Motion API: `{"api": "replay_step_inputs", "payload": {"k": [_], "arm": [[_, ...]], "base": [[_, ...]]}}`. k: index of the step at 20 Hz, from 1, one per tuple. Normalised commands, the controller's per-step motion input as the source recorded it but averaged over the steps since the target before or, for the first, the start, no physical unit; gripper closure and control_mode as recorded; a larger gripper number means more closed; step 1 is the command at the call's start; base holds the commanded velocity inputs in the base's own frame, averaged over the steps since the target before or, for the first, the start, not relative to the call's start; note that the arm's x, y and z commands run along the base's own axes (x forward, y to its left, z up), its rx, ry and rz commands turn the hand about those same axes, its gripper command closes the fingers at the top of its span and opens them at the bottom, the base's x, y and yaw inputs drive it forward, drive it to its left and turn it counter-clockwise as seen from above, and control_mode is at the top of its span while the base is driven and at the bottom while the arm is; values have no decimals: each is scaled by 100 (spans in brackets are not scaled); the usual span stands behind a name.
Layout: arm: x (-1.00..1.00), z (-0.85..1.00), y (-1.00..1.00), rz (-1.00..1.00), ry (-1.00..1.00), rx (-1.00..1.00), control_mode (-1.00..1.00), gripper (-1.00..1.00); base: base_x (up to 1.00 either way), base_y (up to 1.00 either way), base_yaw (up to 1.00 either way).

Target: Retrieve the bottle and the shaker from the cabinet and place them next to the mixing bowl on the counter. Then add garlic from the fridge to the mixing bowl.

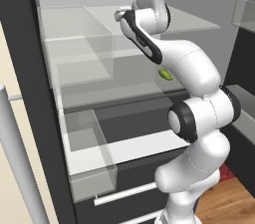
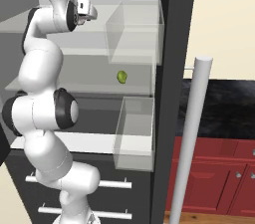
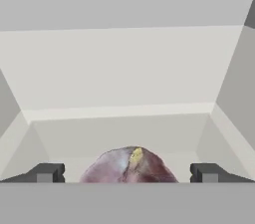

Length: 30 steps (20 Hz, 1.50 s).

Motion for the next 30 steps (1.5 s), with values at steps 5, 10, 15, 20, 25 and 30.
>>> {"api": "replay_step_inputs", "payload": {"k": [5,10,15,20,25,30], "arm": [[0,-2,0,0,0,0,-100,100],[0,-6,1,0,0,0,-100,100],[0,0,14,3,-14,0,-100,100],[0,0,4,1,-28,-1,-100,100],[-36,15,0,0,-5,0,-100,100],[-91,26,0,0,-8,0,-100,100]], "base": [[0,0,0],[0,0,0],[0,0,0],[0,0,0],[0,0,0],[0,0,0]]}}
